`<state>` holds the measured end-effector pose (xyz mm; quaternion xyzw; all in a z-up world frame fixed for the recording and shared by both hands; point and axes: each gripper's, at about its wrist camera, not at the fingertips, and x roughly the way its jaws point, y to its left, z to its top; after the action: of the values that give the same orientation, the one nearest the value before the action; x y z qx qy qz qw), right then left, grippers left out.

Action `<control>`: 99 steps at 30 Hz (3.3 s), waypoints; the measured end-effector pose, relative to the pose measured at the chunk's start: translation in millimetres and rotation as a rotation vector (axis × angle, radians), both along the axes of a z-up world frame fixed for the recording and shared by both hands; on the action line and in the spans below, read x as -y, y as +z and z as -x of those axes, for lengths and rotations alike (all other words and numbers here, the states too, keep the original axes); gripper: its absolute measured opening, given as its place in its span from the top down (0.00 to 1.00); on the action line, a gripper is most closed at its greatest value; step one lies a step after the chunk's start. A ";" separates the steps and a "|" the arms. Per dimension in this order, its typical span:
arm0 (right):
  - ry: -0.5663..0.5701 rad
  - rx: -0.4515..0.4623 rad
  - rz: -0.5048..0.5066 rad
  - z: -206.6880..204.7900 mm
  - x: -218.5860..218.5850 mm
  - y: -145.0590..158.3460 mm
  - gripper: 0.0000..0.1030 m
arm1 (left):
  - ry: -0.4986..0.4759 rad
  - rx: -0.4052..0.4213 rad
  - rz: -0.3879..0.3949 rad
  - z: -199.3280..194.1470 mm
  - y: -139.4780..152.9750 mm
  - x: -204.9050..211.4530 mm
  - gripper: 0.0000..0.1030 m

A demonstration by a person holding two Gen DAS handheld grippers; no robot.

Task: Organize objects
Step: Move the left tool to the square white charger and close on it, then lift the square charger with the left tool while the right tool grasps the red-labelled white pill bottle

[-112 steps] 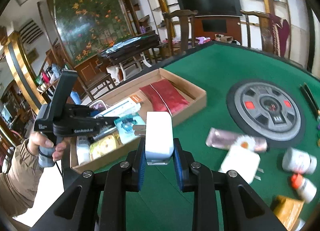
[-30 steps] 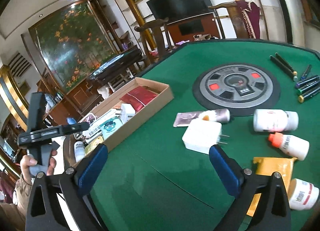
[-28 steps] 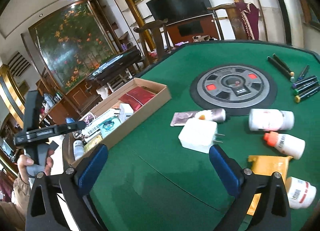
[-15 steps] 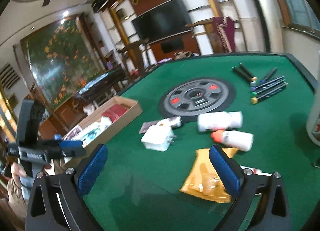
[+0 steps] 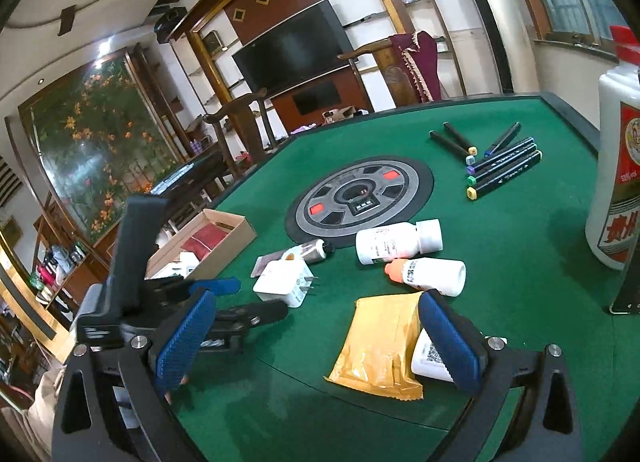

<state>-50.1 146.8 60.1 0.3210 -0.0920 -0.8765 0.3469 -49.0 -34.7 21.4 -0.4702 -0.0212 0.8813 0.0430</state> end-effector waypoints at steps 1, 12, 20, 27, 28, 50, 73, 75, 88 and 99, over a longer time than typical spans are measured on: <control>0.001 -0.001 0.001 -0.3 -0.1 0.4 0.00 | 0.006 -0.012 0.008 2.6 -0.9 -0.9 0.17; -0.024 0.004 0.009 2.4 -4.5 1.1 0.00 | 0.039 -0.027 0.077 18.9 -21.1 -1.8 0.17; -0.036 0.019 -0.004 5.4 -5.3 -1.8 0.00 | 0.018 -0.027 0.071 22.1 -25.1 -3.1 0.00; -0.085 0.018 0.013 9.3 -20.9 1.4 0.00 | 0.015 -0.023 0.072 18.3 -24.2 -2.3 0.00; -0.091 0.016 0.012 9.3 -23.5 1.7 0.00 | 0.017 -0.025 0.072 17.9 -23.9 -1.9 0.01; -0.120 0.063 -0.210 -10.0 -42.9 -11.8 0.18 | -0.131 -0.006 0.012 -26.0 -12.4 12.3 0.53; -0.192 0.208 -0.291 22.7 -29.8 -39.0 0.39 | -0.128 -0.027 -0.012 -36.1 -13.8 17.7 0.53; -0.200 0.199 -0.289 21.3 -31.2 -37.5 0.39 | -0.122 -0.032 -0.041 -35.9 -13.6 21.9 0.53; -0.199 0.095 -0.226 6.5 -29.2 -11.5 0.39 | -0.093 -0.092 -0.112 -44.8 -3.9 32.5 0.53; -0.102 0.059 -0.199 -4.9 3.7 -7.7 0.39 | -0.074 -0.144 -0.116 -56.4 8.8 35.2 0.53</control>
<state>-45.2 143.1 52.4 0.3743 -0.0307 -0.8880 0.2652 7.3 -69.9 30.2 -0.4029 -0.0516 0.9078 0.1040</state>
